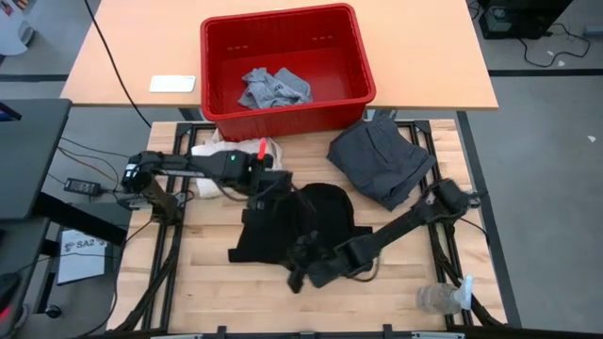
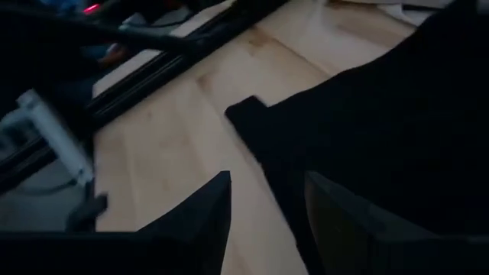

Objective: Fold laundry
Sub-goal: Fold the black shirt

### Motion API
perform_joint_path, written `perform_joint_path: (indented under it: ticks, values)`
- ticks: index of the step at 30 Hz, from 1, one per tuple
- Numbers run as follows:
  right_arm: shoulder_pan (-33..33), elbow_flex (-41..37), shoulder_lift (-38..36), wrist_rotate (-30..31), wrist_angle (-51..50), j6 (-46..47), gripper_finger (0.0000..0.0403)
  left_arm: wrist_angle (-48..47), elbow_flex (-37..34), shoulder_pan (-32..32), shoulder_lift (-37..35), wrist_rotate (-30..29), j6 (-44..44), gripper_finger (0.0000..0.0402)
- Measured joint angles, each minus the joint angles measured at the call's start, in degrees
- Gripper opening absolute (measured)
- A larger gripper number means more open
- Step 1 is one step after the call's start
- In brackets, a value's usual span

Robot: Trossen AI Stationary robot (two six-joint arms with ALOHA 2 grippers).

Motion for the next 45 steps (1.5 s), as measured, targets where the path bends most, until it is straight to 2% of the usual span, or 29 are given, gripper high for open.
perform_joint_path:
  ticks: [4, 9, 11, 15, 23, 27, 30, 34, 37, 45]
  values:
    - [-1.3, 8.8, 5.3, 0.8, -6.2, 5.6, 0.0173, 1.8, 0.0, 3.9, -0.4, 6.0, 5.3, 0.0178]
    - [-1.7, 15.6, 9.3, 2.5, -7.8, 10.9, 0.0173, 2.5, -0.1, 9.3, -1.8, 14.8, 10.0, 0.0178]
    - [-1.7, 17.2, 10.2, 2.9, -9.6, 12.0, 0.0173, 5.1, -1.4, 11.8, -3.0, 17.7, 9.9, 0.0178]
    - [-1.7, 18.2, 10.9, 0.9, -12.1, 12.4, 0.0173, 13.0, -9.1, 16.8, -7.6, 21.3, 4.1, 0.0178]
    - [-1.7, 18.2, 10.3, -1.3, -13.8, 12.6, 0.0173, 17.4, -26.1, 23.6, -15.1, 21.5, -4.5, 0.0179]
    - [-3.0, 18.2, 10.4, -7.3, -14.4, 15.9, 0.0173, 20.4, -34.5, 25.6, -16.6, 21.2, -9.3, 0.0175]
    - [-4.2, 18.3, 10.7, -11.6, -15.1, 16.7, 0.0173, 26.2, -40.8, 25.5, -16.5, 21.0, -13.1, 0.0172]
    - [-5.0, 18.3, 10.4, -13.1, -18.5, 18.2, 0.0173, 34.9, -48.4, 24.7, -16.6, 21.1, -17.7, 0.0174]
    - [-5.4, 18.3, 10.0, -13.2, -20.6, 20.2, 0.0173, 41.7, -52.8, 24.7, -16.6, 21.1, -18.0, 0.0176]
    - [-6.1, 18.3, 9.6, -14.6, -20.7, 27.4, 0.0173, 50.6, -58.3, 24.6, -16.5, 23.1, -21.0, 0.0173]
